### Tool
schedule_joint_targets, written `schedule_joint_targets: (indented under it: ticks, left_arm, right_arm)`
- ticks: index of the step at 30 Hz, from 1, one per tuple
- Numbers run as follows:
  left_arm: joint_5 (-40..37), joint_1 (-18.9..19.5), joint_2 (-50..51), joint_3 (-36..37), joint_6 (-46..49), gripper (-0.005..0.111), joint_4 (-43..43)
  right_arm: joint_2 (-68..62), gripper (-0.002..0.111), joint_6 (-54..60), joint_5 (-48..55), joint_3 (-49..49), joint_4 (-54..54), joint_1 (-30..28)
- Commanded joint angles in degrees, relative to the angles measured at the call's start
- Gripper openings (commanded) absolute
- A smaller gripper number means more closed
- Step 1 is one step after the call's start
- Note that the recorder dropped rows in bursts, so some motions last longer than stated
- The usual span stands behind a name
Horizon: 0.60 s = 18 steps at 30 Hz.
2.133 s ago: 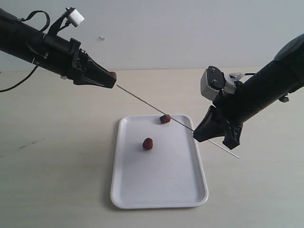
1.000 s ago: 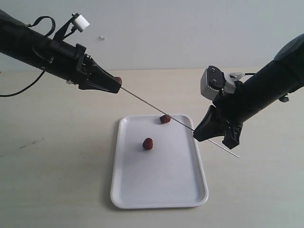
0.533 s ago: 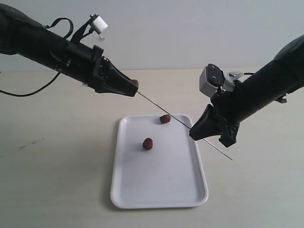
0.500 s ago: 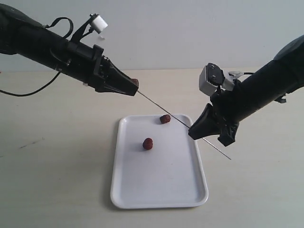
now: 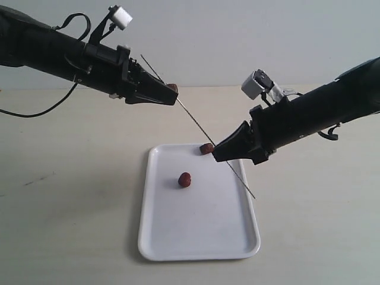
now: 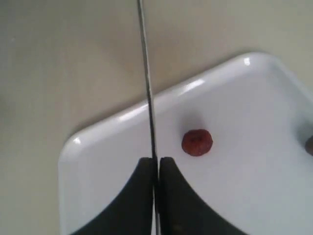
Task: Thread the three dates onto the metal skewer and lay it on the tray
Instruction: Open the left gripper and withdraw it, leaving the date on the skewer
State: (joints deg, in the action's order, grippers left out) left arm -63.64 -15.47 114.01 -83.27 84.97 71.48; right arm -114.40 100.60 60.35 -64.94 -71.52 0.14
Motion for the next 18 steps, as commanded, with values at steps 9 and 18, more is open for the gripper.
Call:
schedule_joint_targets:
  ticks: [9,18]
  left_arm:
    - [-6.1,-0.6,-0.2,-0.2,0.3,0.032,0.9]
    - [-4.8,-0.6,-0.2,-0.2,0.4,0.052,0.9]
  right_arm:
    - [-0.1,0.000,2.8,1.7,0.0,-12.0,-0.2]
    - [-0.1,0.000,3.2,1.7,0.0,-12.0,-0.2]
